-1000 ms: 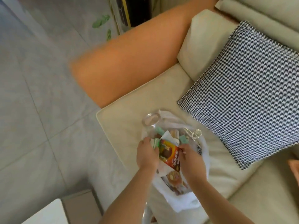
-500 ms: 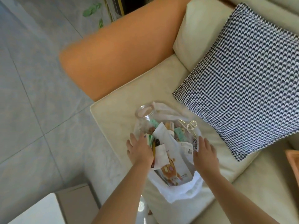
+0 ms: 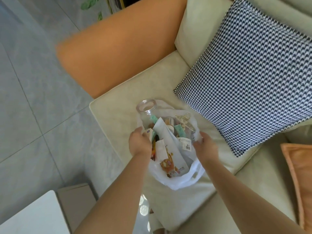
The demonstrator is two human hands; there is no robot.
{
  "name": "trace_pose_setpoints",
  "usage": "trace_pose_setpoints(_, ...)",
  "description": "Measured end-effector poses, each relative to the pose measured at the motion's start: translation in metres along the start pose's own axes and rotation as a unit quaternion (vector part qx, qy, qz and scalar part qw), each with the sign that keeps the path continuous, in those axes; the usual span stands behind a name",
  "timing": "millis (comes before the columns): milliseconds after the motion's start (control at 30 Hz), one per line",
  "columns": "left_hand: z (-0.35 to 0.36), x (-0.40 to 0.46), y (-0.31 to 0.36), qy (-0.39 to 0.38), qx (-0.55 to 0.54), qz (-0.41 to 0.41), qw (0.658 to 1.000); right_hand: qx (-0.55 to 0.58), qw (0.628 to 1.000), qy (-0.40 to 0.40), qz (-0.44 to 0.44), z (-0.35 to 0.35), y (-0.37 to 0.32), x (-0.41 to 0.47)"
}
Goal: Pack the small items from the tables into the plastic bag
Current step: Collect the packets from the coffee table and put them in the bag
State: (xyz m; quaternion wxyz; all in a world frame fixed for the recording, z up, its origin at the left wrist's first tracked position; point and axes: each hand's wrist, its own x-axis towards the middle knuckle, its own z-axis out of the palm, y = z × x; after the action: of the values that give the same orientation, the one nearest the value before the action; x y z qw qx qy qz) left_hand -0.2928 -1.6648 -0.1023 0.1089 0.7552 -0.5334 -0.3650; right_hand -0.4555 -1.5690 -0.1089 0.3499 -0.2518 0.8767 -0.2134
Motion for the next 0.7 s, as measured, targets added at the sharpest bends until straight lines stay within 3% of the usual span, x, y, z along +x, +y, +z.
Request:
trace_pose_setpoints(133,-0.021,-0.005,0.017,0.070,-0.013,0.011,0.997,0.025,0.996,0.065,-0.061,-0.024,-0.009,-0.009)
trace_pose_setpoints(333,-0.047,-0.020,0.032,0.139,0.017,0.110,0.984,0.012,0.977,0.154,-0.144,-0.043,-0.018,-0.023)
trace_pose_setpoints(500,-0.035,-0.035,0.007,0.050,0.044,0.099,0.993,-0.060,0.992,0.090,-0.070,-0.042,0.003,-0.027)
trace_pose_setpoints(600,-0.025,-0.046,-0.013,0.015,0.151,0.125,0.980,-0.076,0.994,0.058,-0.043,-0.042,0.017,-0.028)
trace_pose_setpoints(700,-0.021,-0.057,-0.024,-0.029,0.152,0.059,0.986,-0.128,0.990,0.024,-0.049,-0.042,0.023,-0.033)
